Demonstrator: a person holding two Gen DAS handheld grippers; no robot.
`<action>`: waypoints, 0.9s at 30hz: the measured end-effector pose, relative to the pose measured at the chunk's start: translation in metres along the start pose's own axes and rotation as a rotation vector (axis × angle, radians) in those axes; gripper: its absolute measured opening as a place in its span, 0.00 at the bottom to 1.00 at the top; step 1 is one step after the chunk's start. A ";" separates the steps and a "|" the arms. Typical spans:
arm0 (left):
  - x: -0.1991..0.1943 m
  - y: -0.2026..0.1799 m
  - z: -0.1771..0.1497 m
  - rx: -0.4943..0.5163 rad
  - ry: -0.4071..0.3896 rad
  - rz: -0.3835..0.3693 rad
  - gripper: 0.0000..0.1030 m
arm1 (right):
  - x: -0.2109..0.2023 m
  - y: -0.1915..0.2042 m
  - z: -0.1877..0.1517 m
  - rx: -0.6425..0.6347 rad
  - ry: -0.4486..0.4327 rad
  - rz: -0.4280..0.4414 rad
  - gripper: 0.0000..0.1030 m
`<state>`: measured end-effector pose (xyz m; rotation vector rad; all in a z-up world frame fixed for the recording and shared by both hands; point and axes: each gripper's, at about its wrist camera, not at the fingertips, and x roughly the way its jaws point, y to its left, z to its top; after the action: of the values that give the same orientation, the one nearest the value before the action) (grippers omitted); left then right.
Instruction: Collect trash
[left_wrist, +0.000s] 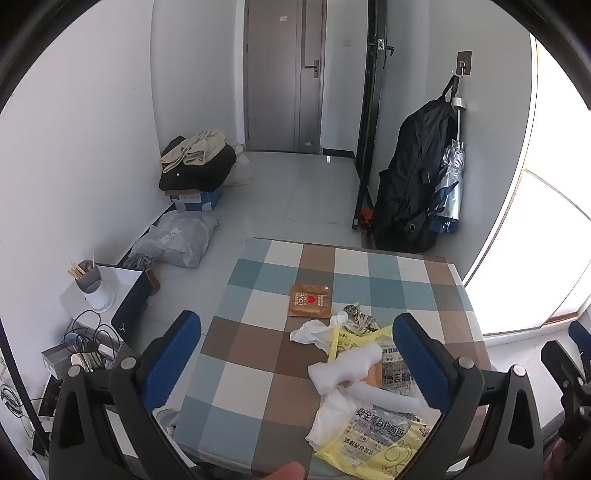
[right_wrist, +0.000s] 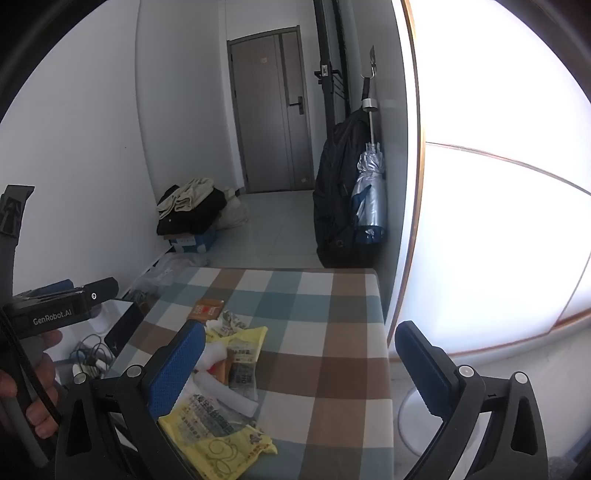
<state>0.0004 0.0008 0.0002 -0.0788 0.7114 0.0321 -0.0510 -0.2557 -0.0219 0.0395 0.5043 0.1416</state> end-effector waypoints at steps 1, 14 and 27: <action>0.000 0.001 0.000 0.003 -0.002 0.005 0.99 | 0.000 0.000 0.000 0.000 0.001 0.000 1.00; -0.001 -0.001 -0.003 0.014 -0.023 0.004 0.99 | -0.001 0.000 0.001 -0.001 -0.004 -0.003 1.00; -0.002 0.000 -0.003 0.011 -0.024 0.001 0.99 | -0.001 -0.002 -0.001 0.000 -0.006 -0.001 1.00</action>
<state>-0.0030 0.0007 -0.0007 -0.0679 0.6872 0.0300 -0.0526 -0.2578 -0.0226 0.0392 0.4984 0.1400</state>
